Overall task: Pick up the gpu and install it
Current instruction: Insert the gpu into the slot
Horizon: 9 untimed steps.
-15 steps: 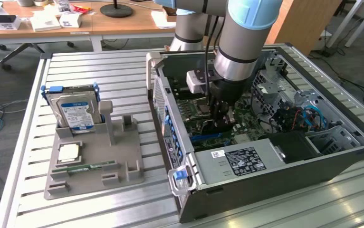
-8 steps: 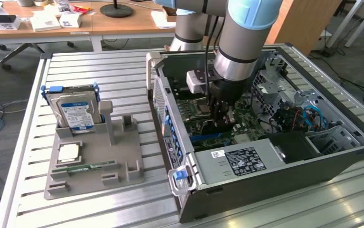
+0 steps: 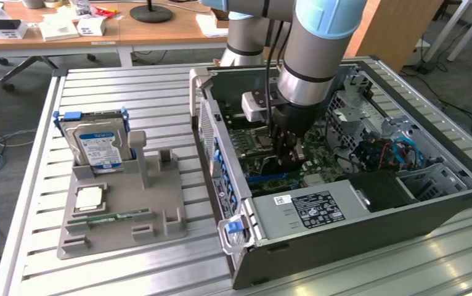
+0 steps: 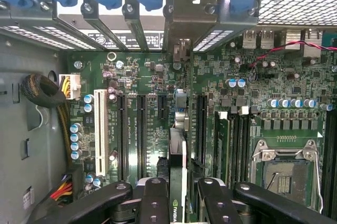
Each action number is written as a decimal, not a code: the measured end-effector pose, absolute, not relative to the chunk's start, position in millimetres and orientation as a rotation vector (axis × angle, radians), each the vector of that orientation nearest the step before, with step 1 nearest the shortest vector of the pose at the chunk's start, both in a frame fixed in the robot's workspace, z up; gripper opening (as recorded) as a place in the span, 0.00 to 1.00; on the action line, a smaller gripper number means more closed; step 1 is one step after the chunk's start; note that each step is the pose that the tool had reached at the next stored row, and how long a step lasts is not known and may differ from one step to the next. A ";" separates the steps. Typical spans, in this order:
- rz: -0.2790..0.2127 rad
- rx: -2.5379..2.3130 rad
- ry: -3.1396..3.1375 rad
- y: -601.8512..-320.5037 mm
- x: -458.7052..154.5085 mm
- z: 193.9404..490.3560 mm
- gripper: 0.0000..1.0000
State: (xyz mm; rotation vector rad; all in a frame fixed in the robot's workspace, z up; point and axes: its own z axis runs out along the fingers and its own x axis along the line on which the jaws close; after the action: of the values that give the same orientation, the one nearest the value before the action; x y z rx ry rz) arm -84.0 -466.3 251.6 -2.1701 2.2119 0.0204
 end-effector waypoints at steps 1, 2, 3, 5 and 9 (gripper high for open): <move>0.020 -2.170 2.212 -466.3 -83.9 251.7 0.26; 0.020 -2.170 2.212 -466.3 -83.9 251.7 0.26; 0.020 -2.170 2.212 -466.3 -83.9 251.7 0.26; 0.020 -2.170 2.212 -466.3 -84.7 251.5 0.26; 0.020 -2.171 2.212 -466.3 -85.4 251.6 0.26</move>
State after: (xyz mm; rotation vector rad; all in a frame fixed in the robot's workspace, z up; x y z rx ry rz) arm -85.4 -466.3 251.6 -2.1705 2.2117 0.0202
